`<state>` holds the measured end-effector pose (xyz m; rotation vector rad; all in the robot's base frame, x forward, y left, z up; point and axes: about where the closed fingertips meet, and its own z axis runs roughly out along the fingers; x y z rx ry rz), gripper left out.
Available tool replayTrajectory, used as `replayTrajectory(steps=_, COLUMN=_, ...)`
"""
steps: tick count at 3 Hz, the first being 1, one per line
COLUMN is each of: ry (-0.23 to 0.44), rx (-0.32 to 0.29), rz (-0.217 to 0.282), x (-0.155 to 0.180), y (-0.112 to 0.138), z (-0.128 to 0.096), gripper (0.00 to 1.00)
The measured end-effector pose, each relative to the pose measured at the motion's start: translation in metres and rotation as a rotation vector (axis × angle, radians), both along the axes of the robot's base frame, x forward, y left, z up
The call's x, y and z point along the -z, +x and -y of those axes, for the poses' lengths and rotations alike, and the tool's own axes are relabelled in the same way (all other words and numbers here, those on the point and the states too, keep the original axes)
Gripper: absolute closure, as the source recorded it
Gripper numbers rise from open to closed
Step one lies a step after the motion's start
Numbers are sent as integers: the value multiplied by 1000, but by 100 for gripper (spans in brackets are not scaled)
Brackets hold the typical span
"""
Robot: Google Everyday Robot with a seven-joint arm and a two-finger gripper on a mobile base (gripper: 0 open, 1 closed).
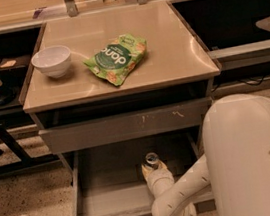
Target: Place redbull can into middle drawer
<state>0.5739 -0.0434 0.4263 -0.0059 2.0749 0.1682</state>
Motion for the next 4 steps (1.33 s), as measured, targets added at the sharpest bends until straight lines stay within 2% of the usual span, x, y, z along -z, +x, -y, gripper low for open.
replayTrajectory(steps=1, ry=-31, rx=4, rz=-4, x=10, y=-6, z=-2, gripper=100)
replayTrajectory(steps=4, ry=-31, rx=5, rz=-3, x=10, y=-6, z=-2, gripper=36)
